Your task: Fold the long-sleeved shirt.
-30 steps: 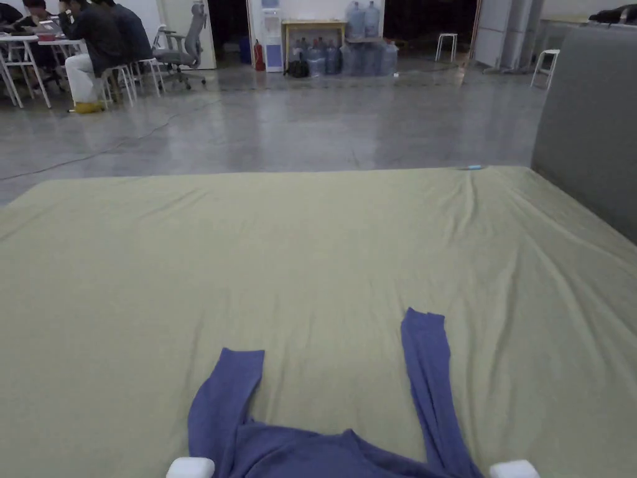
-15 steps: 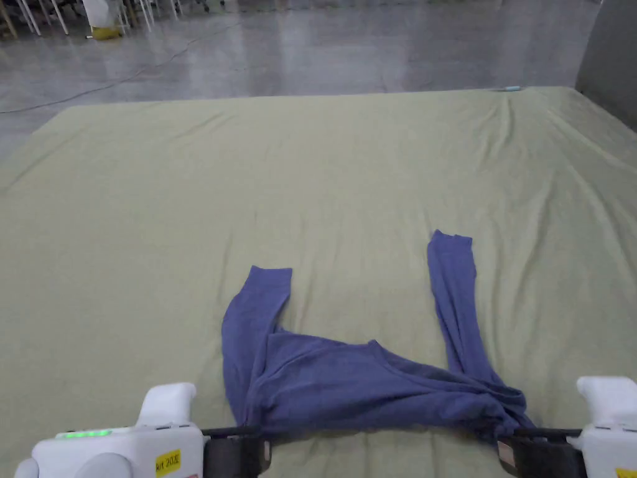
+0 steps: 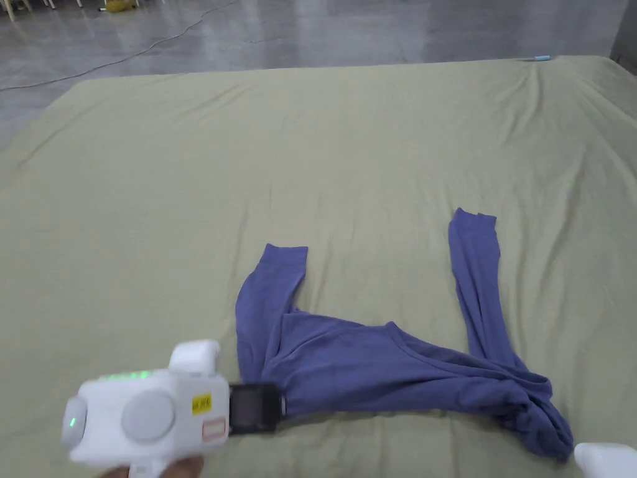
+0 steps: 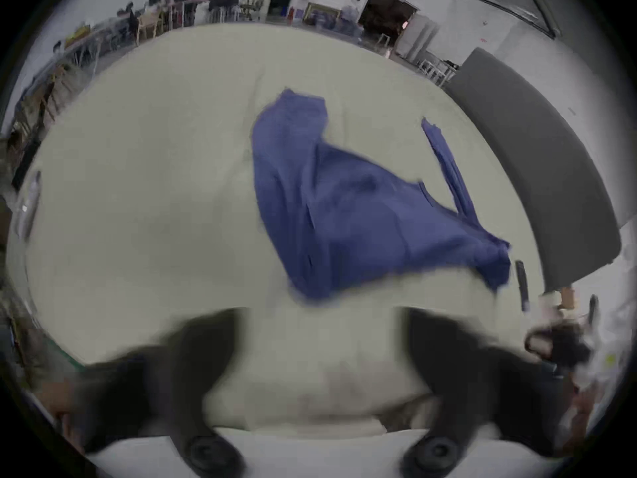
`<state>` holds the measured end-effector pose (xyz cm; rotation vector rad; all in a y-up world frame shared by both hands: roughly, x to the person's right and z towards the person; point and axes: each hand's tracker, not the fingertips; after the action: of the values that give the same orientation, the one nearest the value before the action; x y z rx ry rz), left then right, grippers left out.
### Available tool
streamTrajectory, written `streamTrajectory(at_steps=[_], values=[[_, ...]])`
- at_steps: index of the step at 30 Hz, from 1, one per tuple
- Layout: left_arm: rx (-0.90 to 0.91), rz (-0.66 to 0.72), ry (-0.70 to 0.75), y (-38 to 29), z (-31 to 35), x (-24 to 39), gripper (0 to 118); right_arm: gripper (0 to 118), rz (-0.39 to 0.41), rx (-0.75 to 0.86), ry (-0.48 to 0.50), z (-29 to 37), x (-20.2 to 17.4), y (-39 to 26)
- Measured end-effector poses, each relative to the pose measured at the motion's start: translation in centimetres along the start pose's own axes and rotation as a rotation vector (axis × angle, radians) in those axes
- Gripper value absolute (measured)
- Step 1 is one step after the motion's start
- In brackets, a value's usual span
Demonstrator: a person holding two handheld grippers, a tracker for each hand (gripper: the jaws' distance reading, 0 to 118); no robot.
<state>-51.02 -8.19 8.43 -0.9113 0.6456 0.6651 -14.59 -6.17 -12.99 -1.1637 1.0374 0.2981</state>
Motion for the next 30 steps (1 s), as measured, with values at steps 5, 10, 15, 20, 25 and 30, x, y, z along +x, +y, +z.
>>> streamTrajectory(at_steps=[5,10,15,20,25,30], values=[[0.007,0.022,0.100,8.1,-7.7,-1.2,113,0,-0.034,-0.034,0.024,-0.1,-0.2,-0.8],[-0.147,-0.052,0.232,11.0,-12.8,-1.9,30,0,-0.067,-0.075,0.009,0.1,0.6,-2.3],[-0.004,-0.154,0.218,9.4,-9.2,0.1,0,0,-0.077,-0.104,-0.027,-0.4,2.2,-1.3],[0.053,-0.082,0.062,9.4,-4.9,0.3,0,42,-0.087,0.026,-0.036,-0.6,4.4,5.6],[0.096,-0.067,0.033,8.8,-0.9,1.0,0,116,-0.142,0.060,-0.111,-2.9,7.6,12.2],[0.107,-0.038,0.015,8.7,0.2,0.5,0,3,-0.231,-0.123,-0.157,-8.5,10.3,15.6]])
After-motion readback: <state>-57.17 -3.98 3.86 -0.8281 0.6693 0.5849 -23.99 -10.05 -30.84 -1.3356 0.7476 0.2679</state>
